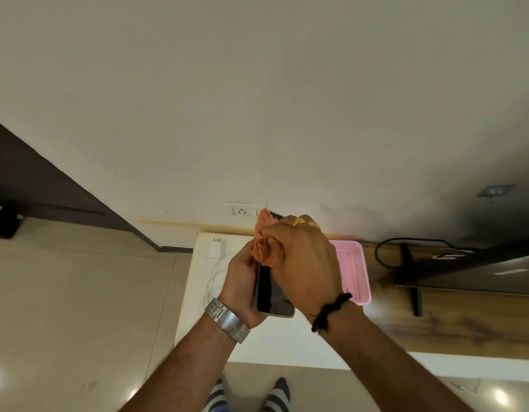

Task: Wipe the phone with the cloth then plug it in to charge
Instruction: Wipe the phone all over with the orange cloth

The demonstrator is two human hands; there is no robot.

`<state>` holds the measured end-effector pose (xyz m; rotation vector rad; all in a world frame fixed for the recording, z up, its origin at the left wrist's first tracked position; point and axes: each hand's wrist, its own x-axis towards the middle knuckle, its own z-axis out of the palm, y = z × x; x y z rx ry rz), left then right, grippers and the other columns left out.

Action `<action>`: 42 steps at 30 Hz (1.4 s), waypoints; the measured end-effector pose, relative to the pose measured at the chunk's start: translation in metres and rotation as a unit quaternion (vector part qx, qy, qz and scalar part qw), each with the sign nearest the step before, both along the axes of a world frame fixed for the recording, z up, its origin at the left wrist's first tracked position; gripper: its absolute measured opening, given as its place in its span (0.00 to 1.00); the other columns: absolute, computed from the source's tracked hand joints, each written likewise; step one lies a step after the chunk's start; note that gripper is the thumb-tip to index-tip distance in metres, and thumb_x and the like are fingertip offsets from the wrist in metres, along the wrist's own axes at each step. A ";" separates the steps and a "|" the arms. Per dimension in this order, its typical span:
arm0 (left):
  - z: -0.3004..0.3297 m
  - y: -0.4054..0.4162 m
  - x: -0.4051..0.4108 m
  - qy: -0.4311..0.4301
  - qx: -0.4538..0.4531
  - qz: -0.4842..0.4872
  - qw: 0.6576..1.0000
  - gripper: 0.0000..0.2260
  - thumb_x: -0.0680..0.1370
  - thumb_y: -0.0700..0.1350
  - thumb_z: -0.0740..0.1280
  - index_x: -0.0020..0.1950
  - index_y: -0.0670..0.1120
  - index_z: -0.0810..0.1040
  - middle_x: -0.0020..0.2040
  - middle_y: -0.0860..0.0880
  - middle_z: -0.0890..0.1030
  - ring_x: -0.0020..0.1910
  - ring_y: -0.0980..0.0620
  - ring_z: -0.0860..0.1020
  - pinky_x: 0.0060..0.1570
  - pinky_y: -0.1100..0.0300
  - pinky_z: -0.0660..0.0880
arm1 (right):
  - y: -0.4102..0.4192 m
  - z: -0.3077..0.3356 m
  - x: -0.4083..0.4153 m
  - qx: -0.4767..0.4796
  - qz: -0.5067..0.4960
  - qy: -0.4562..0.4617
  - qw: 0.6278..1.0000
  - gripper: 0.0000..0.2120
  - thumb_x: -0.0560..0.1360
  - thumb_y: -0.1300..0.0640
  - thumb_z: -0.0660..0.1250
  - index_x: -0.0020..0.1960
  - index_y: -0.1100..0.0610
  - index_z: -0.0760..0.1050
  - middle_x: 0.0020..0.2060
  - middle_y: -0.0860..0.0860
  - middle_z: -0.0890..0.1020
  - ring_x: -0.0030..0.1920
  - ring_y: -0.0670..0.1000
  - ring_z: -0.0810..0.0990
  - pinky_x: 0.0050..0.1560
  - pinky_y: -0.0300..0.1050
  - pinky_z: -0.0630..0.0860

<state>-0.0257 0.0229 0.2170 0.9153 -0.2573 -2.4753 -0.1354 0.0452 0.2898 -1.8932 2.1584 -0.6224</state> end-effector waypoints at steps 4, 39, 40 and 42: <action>0.002 -0.005 0.006 0.005 0.014 0.027 1.000 0.20 0.78 0.57 0.66 0.50 0.43 0.88 0.47 0.43 0.87 0.45 0.44 0.87 0.42 0.52 0.83 | 0.018 -0.009 0.018 0.052 0.039 -0.041 0.997 0.07 0.78 0.54 0.69 0.55 0.49 0.78 0.46 0.48 0.81 0.48 0.49 0.78 0.47 0.46 0.81; 0.009 -0.005 -0.009 -0.018 -0.014 -0.005 1.000 0.20 0.77 0.60 0.69 0.56 0.46 0.86 0.52 0.43 0.86 0.51 0.42 0.85 0.52 0.49 0.80 | -0.023 0.014 -0.014 -0.001 -0.027 0.025 0.999 0.07 0.77 0.54 0.63 0.45 0.47 0.80 0.36 0.45 0.78 0.43 0.50 0.74 0.36 0.45 0.76; 0.012 -0.007 -0.010 -0.009 -0.011 -0.002 1.000 0.20 0.77 0.60 0.69 0.58 0.46 0.86 0.55 0.43 0.86 0.54 0.43 0.85 0.53 0.49 0.81 | -0.024 0.016 -0.012 -0.005 -0.020 0.027 0.999 0.06 0.77 0.54 0.64 0.46 0.47 0.80 0.36 0.46 0.78 0.42 0.50 0.74 0.35 0.45 0.75; 0.016 -0.013 -0.010 0.026 0.004 0.016 1.000 0.21 0.78 0.59 0.69 0.63 0.46 0.84 0.59 0.44 0.86 0.58 0.43 0.85 0.55 0.49 0.82 | -0.014 0.014 -0.003 -0.010 0.000 0.045 0.999 0.05 0.73 0.57 0.65 0.45 0.48 0.78 0.35 0.47 0.77 0.39 0.51 0.75 0.34 0.44 0.72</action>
